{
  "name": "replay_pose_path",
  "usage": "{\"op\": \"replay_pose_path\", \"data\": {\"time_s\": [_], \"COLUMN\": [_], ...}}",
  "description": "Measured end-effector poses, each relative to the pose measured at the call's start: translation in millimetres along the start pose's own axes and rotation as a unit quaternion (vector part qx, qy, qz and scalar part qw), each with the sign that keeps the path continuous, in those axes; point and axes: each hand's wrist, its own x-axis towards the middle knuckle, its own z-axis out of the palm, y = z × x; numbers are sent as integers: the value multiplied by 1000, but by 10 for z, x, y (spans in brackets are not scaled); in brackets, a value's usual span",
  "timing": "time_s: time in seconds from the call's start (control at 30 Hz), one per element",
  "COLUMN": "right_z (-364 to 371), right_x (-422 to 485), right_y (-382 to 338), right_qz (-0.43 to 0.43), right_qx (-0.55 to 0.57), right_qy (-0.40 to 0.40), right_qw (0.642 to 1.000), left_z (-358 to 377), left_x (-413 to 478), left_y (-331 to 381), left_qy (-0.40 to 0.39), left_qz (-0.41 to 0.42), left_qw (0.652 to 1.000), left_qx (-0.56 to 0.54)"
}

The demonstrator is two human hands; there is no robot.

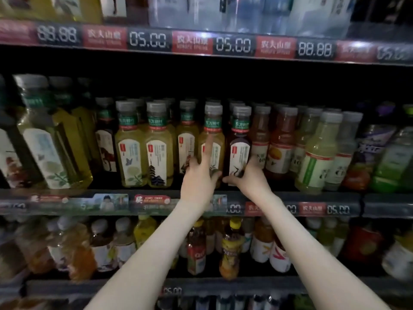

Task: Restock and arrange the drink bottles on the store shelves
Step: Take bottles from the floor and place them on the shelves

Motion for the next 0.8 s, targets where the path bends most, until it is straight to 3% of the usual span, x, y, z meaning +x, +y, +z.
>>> {"op": "replay_pose_path", "data": {"time_s": [0.1, 0.23, 0.33, 0.43, 0.53, 0.67, 0.8], "right_z": [-12, 29, 200, 532, 897, 1290, 1555], "right_x": [-131, -765, -1433, -2113, -2814, -3857, -4835], "right_y": [7, 301, 868, 1730, 2730, 4106, 5249], "right_qz": [-52, -195, -231, -139, 7, 169, 272], "right_qx": [-30, -37, -18, -18, -34, -94, -121], "right_qy": [43, 156, 116, -30, -158, -305, -391], "right_qw": [997, 968, 966, 990, 987, 933, 871], "left_z": [0, 144, 459, 936, 1460, 2140, 2827], "left_x": [-156, -860, -1791, -2913, -4023, -5365, -6597], "left_y": [80, 169, 155, 18, -171, -381, -617], "left_qy": [3, 96, 56, -78, -219, -362, -437], "left_qz": [-2, 69, 91, 35, -128, -317, -409], "left_qw": [999, 993, 994, 996, 967, 875, 799], "left_qx": [41, 24, -24, -36, -39, -42, -54]}}
